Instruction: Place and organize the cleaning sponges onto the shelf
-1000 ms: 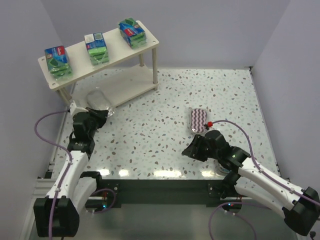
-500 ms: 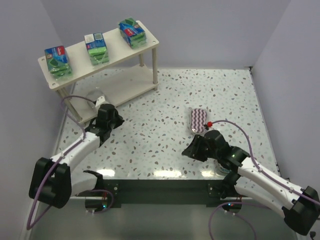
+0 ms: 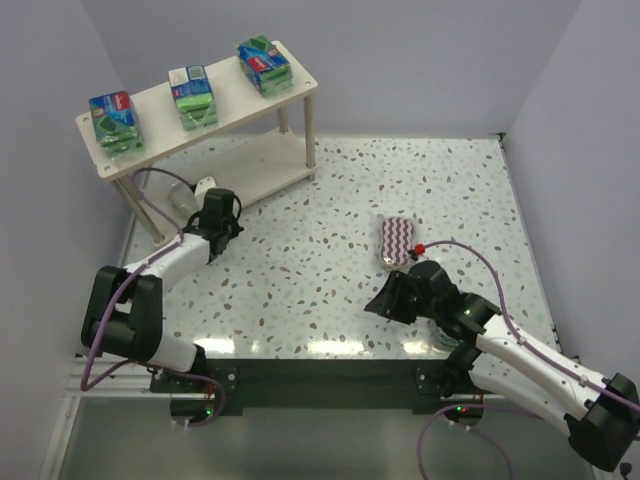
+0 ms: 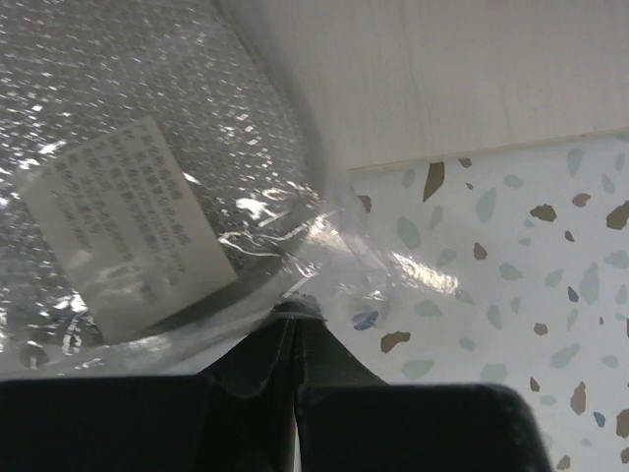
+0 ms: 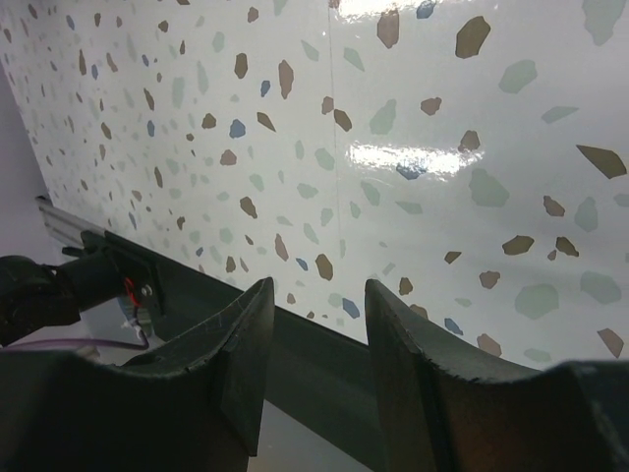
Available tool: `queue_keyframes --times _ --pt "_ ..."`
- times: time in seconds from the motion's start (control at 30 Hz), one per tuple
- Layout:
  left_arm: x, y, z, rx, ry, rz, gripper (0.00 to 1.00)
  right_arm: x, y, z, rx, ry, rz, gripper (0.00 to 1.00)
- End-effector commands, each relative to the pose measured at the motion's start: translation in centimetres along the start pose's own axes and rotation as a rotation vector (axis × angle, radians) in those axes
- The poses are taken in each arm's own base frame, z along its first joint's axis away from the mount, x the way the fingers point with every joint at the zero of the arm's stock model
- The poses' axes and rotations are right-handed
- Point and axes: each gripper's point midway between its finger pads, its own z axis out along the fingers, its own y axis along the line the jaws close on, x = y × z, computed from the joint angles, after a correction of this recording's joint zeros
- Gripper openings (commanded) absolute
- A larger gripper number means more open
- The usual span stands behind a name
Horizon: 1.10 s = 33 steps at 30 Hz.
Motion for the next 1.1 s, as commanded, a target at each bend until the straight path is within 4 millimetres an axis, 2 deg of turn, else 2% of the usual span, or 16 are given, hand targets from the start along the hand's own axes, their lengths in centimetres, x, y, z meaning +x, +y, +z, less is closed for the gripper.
queue_keyframes --times 0.0,0.27,0.63,0.73,0.8,0.83,0.9,0.93,1.0,1.03,1.07 --pt "-2.8 1.4 0.6 -0.042 -0.067 -0.006 0.00 -0.8 0.9 -0.5 -0.023 -0.031 -0.020 0.46" --pt "-4.1 3.8 0.2 -0.078 -0.097 -0.051 0.00 -0.7 1.1 -0.2 -0.026 -0.021 -0.021 0.46" --pt "-4.3 6.1 0.7 -0.162 -0.087 -0.068 0.00 -0.7 0.7 -0.7 -0.025 -0.033 -0.018 0.46" --pt "-4.1 5.2 0.3 -0.115 -0.073 -0.075 0.00 -0.7 0.6 -0.7 -0.020 -0.036 -0.019 0.47" --pt "-3.7 4.6 0.0 -0.072 -0.066 -0.089 0.00 -0.8 0.4 -0.7 -0.011 -0.044 -0.016 0.50" --pt "-3.7 3.7 -0.7 -0.022 -0.066 -0.091 0.00 -1.0 0.5 -0.8 -0.007 -0.047 -0.017 0.51" --pt "-2.7 2.9 -1.5 0.019 -0.049 -0.093 0.00 -1.3 0.4 -0.9 0.013 -0.056 -0.024 0.57" --pt "-2.5 1.4 -2.6 0.082 -0.049 -0.084 0.00 -1.8 0.2 -1.0 0.033 -0.078 -0.028 0.59" --pt "-1.1 0.3 -3.6 0.125 -0.022 -0.071 0.01 -2.3 -0.7 -1.4 0.099 -0.101 -0.039 0.66" --pt "-0.3 -1.6 -4.9 0.199 -0.009 -0.053 0.07 -3.9 -0.6 -2.1 0.132 -0.169 -0.044 0.69" --pt "0.6 -2.3 -5.4 0.231 0.010 -0.053 0.10 -4.6 -0.9 -2.5 0.163 -0.196 -0.048 0.76"
